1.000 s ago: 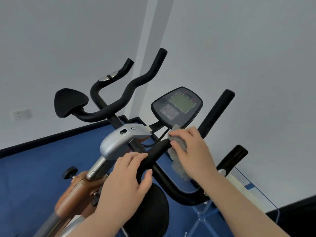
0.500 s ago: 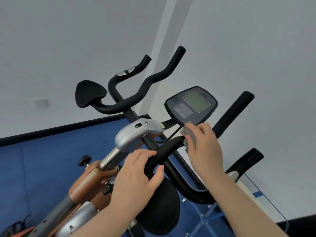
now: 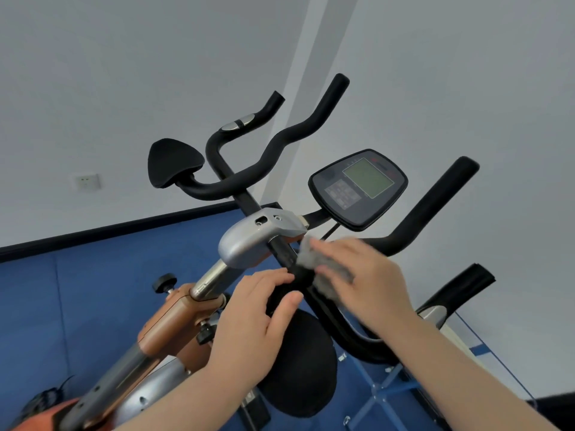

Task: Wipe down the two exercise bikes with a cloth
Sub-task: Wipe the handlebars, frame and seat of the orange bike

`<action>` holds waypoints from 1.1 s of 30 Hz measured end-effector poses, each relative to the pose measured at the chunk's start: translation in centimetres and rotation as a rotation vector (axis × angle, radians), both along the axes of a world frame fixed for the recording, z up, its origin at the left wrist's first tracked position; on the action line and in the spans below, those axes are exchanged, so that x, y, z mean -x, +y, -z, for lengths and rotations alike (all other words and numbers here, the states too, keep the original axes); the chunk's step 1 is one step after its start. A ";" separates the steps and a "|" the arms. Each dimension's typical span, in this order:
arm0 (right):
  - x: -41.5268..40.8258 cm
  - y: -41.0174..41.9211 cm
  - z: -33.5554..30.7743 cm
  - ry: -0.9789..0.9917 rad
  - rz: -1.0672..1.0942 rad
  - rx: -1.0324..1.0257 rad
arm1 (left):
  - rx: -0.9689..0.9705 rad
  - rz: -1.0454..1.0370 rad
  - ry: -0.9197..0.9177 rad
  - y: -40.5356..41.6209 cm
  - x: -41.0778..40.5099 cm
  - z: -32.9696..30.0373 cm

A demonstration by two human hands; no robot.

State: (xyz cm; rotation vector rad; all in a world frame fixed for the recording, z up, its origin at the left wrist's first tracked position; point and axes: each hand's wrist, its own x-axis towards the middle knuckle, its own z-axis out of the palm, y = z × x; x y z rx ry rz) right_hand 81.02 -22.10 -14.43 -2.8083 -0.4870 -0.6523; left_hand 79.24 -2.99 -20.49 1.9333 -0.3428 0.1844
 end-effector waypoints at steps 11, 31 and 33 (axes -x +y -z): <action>-0.2 -2.3 -0.7 -0.207 0.461 -0.200 | -0.030 -0.005 0.041 -0.1 0.0 -0.2; 0.6 0.3 -0.4 -0.247 0.524 -0.762 | -0.133 0.106 0.055 -1.6 -3.4 -4.1; 0.4 -0.4 -0.7 -0.165 0.571 -0.681 | -0.106 0.106 0.059 -2.3 -3.4 -4.7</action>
